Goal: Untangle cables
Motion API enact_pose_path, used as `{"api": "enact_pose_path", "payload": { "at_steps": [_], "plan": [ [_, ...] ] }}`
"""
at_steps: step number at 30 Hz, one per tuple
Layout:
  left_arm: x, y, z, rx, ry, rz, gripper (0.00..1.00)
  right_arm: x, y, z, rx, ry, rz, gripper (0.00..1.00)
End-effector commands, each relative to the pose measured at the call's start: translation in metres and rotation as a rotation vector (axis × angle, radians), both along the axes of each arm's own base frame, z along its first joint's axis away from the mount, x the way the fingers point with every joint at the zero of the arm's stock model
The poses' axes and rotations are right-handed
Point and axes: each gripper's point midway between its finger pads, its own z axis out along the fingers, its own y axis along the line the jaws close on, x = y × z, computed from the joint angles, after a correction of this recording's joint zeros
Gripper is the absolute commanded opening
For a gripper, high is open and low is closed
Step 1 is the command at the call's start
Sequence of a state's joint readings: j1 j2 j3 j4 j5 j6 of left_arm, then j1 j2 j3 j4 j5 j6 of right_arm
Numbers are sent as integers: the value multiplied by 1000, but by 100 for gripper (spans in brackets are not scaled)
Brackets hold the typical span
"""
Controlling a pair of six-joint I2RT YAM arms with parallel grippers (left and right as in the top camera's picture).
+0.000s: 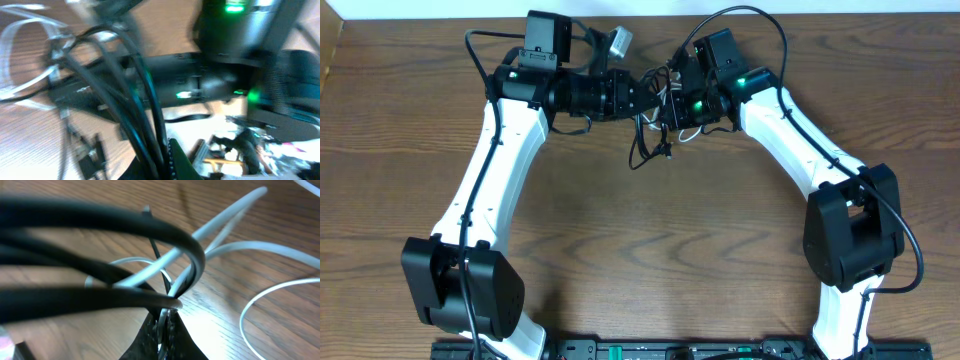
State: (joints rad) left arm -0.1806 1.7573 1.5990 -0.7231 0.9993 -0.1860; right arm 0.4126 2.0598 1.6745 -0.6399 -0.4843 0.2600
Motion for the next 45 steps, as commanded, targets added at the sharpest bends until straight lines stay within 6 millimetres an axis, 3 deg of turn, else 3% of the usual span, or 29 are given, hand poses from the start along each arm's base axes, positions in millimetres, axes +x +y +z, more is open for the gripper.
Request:
{"api": "enact_pose_path", "payload": {
  "at_steps": [1,5,7,13,21,28,33,37,42,45],
  "plan": [
    [19,32,-35,244,17,173,8,7,-11,-2,-41,-2,-53,1],
    [26,73,-63,477,77,357,8,3,-15,4,-52,-9,-37,1],
    [25,81,-70,518,87,381,8,1,-16,8,-49,-11,-28,1],
    [20,86,-83,556,101,371,8,-13,-2,28,83,12,72,1],
    [11,88,-109,594,152,331,8,-17,-19,33,148,50,107,1],
    [4,88,-143,634,208,268,9,-31,-22,73,427,19,291,1],
    [2,80,-154,604,226,207,22,-33,-28,85,508,11,320,1],
    [0,72,-155,569,213,148,26,-37,-28,96,573,1,353,1],
    [0,72,-157,576,206,138,33,-41,-28,109,645,1,381,1],
    [0,73,-157,576,201,136,43,-38,-33,108,641,5,365,1]
  ]
}}
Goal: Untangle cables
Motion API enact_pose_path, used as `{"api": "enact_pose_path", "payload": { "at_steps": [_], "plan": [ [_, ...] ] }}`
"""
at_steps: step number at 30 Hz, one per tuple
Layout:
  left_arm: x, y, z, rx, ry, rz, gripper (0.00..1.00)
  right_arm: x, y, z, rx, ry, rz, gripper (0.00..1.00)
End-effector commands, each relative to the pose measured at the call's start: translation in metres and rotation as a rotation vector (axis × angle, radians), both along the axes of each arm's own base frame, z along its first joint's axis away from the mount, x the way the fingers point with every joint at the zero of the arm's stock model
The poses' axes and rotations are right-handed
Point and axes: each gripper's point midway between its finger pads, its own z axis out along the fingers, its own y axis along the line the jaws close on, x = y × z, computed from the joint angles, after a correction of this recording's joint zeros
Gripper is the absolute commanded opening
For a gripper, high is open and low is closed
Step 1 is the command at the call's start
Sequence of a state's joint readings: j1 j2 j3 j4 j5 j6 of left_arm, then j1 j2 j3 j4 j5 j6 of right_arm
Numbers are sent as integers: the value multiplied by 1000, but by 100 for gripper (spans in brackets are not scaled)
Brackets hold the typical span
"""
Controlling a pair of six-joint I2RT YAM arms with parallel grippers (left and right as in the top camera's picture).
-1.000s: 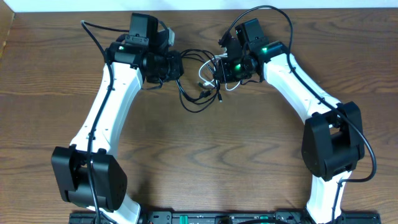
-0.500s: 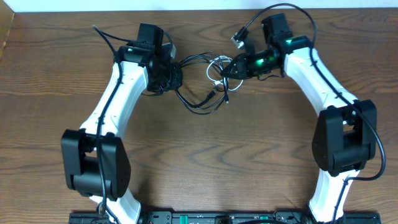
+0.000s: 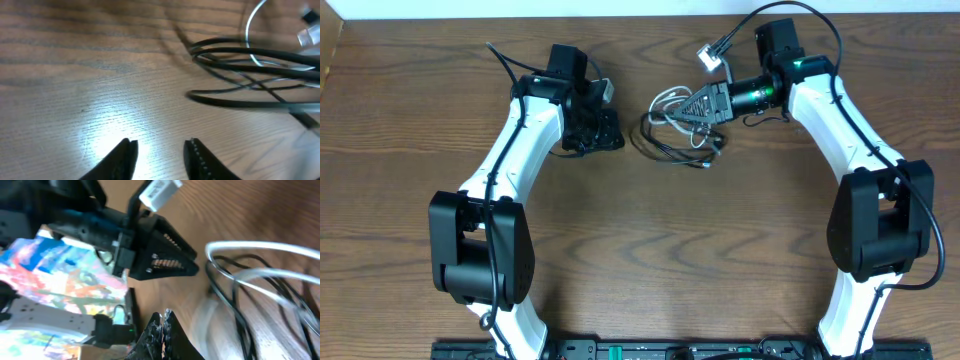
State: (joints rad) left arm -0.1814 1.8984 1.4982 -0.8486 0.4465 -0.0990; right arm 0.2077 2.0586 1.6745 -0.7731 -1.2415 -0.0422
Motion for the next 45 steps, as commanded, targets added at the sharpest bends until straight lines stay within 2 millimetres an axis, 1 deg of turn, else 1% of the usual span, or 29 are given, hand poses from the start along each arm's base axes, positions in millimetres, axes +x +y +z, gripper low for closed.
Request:
{"api": "enact_pose_path", "payload": {
  "at_steps": [1,3,5,6,8,9,10,12,16,18,19,20,23,25,27,29,31,34,37,41,45],
  "plan": [
    [-2,-2,-4,-7,5,-25,44,-4,-6,32,77,-58,16,1],
    [-1,-2,-4,-8,2,-28,49,-1,-9,30,61,-38,-2,1],
    [0,-3,-3,-12,-4,-28,51,4,-12,20,-2,-12,-43,1],
    [1,-3,-3,-13,-9,-29,53,8,-13,11,-58,-2,-72,1],
    [3,-4,-2,-20,-19,-30,54,16,-21,-14,-213,15,-147,1],
    [4,-6,-1,-31,-23,-33,54,19,-24,-22,-266,16,-172,1],
    [5,-8,0,-42,-26,-35,55,23,-31,-35,-356,17,-213,1],
    [6,-9,1,-48,-32,-37,55,30,-44,-52,-486,19,-283,1],
    [5,-12,1,-51,-33,-44,56,42,-66,-68,-642,8,-388,1],
    [4,-14,1,-50,-34,-50,55,46,-75,-73,-692,5,-429,2],
    [4,-16,1,-51,-35,-55,55,49,-81,-75,-722,1,-455,5],
    [4,-19,1,-51,-38,-61,55,52,-86,-76,-743,-6,-473,10],
    [2,-27,2,-53,-46,-81,55,60,-98,-78,-783,-29,-517,28],
    [2,-33,3,-56,-56,-95,55,68,-104,-76,-787,-50,-546,38],
    [3,-39,3,-58,-67,-108,55,78,-110,-73,-793,-86,-580,43],
    [3,-45,4,-61,-79,-122,55,89,-113,-69,-802,-135,-610,47],
    [3,-51,5,-65,-87,-132,55,101,-110,-66,-794,-211,-605,48],
    [3,-58,6,-70,-94,-134,55,115,-107,-71,-784,-283,-594,48],
    [4,-57,5,-55,-81,-84,55,131,-104,-90,-788,-347,-567,48],
    [9,-47,0,-7,-57,29,55,140,-93,-114,-767,-421,-477,48],
    [13,-41,-1,16,-48,96,55,149,-89,-128,-763,-469,-461,49]
  ]
}}
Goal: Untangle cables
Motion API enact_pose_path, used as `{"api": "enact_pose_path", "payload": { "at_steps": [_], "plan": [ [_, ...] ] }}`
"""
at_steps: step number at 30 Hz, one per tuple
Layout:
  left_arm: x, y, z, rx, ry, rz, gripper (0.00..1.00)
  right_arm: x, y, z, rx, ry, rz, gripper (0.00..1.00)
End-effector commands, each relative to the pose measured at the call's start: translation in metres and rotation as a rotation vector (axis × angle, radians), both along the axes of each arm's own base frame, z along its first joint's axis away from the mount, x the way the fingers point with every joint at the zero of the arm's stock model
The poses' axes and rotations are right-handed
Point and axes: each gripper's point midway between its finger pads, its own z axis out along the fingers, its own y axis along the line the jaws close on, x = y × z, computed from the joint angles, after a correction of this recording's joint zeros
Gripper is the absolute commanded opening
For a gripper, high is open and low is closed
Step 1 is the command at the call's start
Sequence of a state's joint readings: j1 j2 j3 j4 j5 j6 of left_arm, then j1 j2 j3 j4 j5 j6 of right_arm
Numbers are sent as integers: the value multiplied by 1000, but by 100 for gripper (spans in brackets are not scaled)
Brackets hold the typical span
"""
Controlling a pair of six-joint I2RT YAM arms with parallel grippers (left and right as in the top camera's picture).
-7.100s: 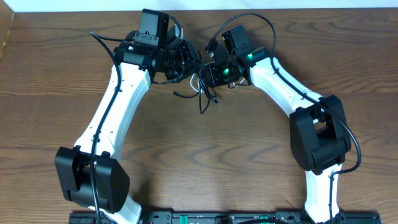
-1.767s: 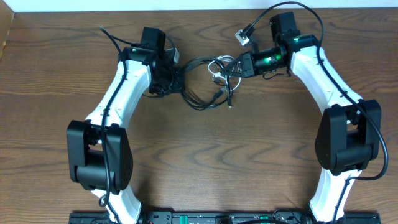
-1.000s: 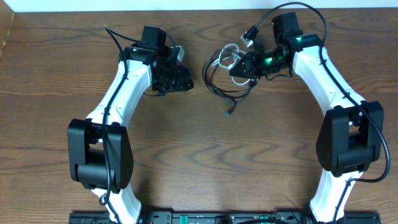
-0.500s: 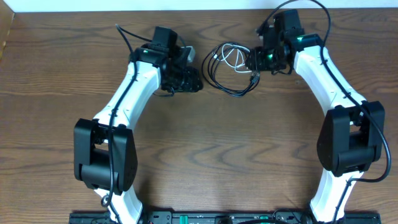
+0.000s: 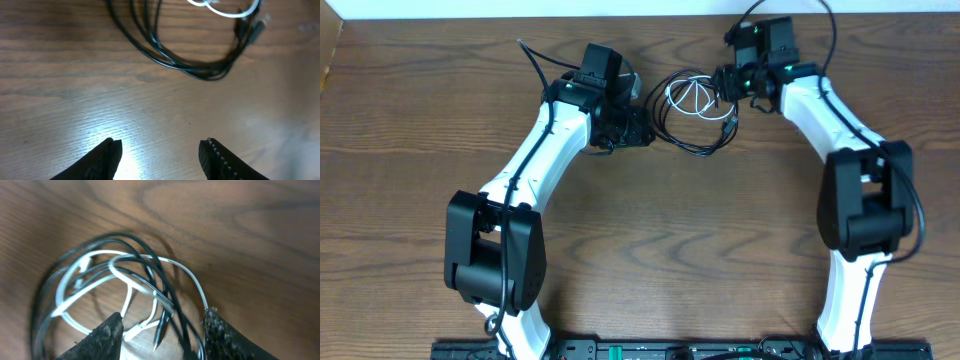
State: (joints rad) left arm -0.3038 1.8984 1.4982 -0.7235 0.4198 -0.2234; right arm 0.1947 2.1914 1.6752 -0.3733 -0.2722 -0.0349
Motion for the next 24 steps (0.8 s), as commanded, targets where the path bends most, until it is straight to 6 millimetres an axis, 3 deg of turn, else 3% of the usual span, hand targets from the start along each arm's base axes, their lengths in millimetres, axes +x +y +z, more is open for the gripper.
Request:
{"api": "enact_pose_path", "payload": {
  "at_steps": [1,8,14,21,24],
  "plan": [
    [5,10,-8,41,28,111,55,7,7,-11,-29,-42,78,50],
    [6,10,-8,39,23,110,55,13,12,-43,-15,-31,90,45],
    [8,10,-7,36,16,111,55,22,21,-35,22,-82,87,29],
    [9,9,-7,34,9,110,55,25,36,-27,41,-120,101,18],
    [9,9,-7,34,10,110,55,25,37,-27,53,-112,89,1]
  ]
}}
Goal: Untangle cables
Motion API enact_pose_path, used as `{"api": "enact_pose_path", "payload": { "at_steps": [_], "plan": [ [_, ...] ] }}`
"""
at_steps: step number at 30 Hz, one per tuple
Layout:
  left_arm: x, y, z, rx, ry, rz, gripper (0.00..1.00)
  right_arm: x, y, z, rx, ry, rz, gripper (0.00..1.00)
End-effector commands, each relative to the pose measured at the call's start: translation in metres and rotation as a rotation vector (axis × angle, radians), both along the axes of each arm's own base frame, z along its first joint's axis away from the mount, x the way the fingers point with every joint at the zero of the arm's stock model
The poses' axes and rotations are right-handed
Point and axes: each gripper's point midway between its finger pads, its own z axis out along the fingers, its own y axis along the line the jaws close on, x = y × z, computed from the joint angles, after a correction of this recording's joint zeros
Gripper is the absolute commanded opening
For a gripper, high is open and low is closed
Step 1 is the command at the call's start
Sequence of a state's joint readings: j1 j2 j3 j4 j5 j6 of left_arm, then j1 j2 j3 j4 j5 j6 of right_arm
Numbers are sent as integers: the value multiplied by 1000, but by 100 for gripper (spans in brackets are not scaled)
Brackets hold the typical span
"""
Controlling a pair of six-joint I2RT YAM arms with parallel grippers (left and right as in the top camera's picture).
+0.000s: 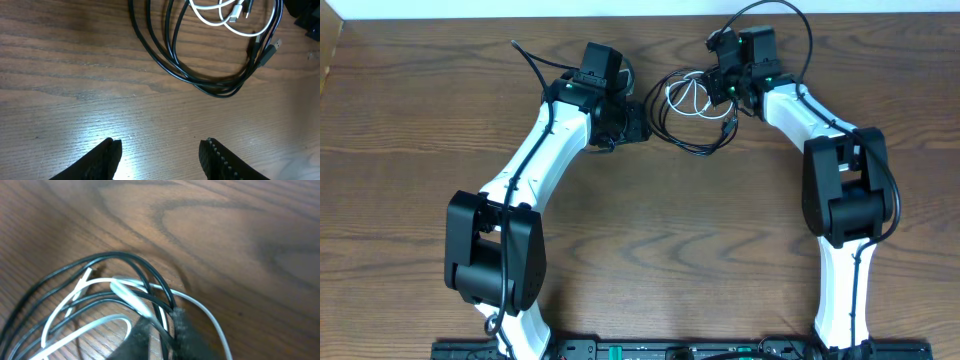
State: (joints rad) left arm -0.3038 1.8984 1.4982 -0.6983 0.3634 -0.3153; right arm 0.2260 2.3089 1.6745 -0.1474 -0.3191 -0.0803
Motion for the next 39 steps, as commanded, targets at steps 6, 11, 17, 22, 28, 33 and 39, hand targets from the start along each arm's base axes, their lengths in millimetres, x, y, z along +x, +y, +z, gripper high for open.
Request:
{"api": "enact_pose_path", "payload": {
  "at_steps": [6,11,17,22,28,33,39],
  "plan": [
    [0,3,-6,12,11,9,55,-3,4,27,119,51,-60,1],
    [0,3,-6,12,11,9,55,-23,1,101,196,40,-45,1],
    [0,2,-6,12,11,9,55,-65,-5,196,260,12,-65,1],
    [1,5,-6,13,8,8,54,-103,-15,243,315,52,-142,1],
    [3,-5,-1,-32,-22,-55,55,-116,-45,230,212,109,-310,1],
    [14,-27,7,-124,-66,-70,56,-118,-64,214,171,161,-368,6],
    [30,-62,-5,-182,-104,-50,60,-114,-98,210,170,174,-443,39]
  ]
}}
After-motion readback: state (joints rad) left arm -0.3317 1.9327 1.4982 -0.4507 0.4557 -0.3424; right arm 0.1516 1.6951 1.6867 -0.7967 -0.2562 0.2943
